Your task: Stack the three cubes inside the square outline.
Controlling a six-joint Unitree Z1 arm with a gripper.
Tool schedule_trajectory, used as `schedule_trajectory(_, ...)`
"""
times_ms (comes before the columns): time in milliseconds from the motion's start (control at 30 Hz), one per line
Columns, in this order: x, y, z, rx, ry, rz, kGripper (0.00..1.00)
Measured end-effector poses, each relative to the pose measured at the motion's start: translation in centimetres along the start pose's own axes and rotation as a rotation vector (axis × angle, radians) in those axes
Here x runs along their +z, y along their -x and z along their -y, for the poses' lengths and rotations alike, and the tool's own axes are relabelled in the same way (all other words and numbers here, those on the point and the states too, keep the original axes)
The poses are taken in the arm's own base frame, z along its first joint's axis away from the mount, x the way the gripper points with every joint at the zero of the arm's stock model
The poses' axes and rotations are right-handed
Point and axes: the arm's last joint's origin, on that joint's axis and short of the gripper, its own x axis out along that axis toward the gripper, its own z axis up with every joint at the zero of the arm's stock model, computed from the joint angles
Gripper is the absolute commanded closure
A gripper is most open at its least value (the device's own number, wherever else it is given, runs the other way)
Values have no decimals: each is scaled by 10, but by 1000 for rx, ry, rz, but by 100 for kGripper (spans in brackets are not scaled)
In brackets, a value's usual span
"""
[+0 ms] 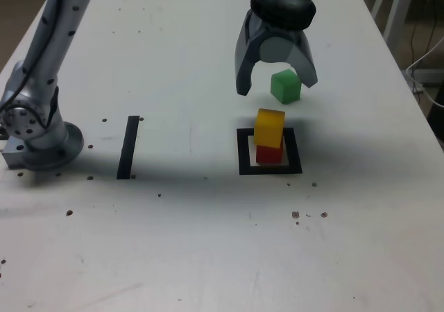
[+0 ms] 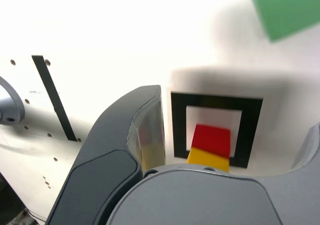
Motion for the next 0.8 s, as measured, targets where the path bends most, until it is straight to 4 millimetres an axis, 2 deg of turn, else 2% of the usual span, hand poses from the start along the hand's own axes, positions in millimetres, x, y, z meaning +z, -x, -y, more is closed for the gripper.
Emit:
schedule_trajectory(400,23,-4,-40,-47,72,35,1)
schedule_trajectory(600,29,-13,-60,-76,119,23,1)
schedule_trajectory(800,33,-22,-69,-98,138,6,1)
